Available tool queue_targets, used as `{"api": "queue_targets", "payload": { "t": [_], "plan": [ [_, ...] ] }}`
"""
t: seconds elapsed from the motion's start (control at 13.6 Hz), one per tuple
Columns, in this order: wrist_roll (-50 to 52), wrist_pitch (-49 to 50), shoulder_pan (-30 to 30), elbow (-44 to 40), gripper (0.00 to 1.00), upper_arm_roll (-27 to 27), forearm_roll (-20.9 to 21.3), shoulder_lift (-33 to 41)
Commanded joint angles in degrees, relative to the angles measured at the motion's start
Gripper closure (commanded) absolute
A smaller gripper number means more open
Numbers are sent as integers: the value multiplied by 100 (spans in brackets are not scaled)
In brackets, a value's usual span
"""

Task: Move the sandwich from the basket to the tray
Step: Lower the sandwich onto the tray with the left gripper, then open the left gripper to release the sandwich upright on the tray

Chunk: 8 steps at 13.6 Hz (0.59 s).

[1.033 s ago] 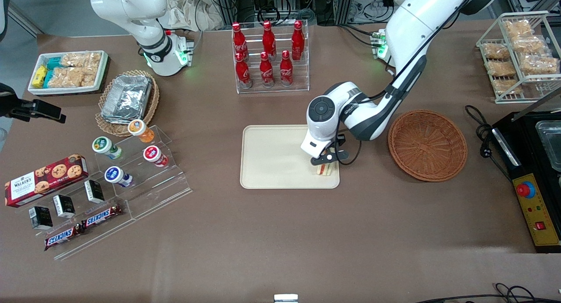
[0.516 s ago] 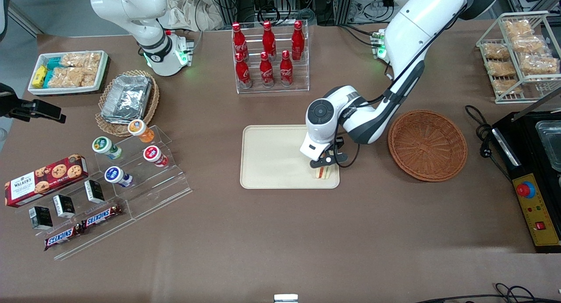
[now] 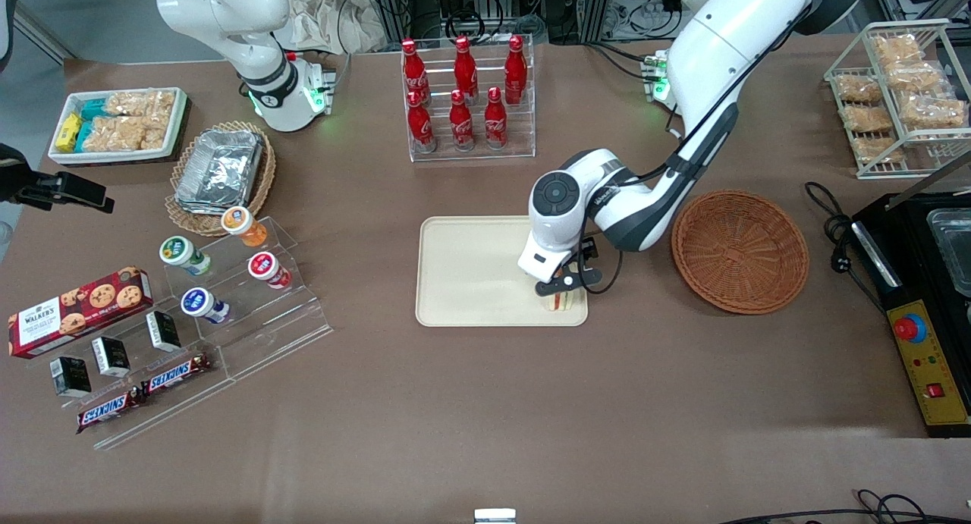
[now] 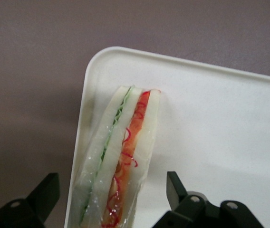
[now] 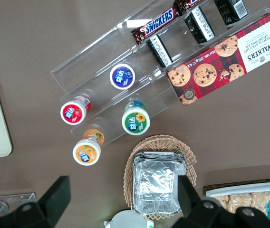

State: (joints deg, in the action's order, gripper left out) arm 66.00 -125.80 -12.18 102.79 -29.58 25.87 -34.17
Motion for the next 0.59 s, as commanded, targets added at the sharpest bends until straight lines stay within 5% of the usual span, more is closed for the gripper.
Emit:
{"api": "queue_targets", "payload": {
  "t": [0.0,0.52],
  "plan": [
    [133,468,-12,-337,0,-30,15,95],
    [19,1453,443,-998,0,-13,-1144,1200]
  ]
}}
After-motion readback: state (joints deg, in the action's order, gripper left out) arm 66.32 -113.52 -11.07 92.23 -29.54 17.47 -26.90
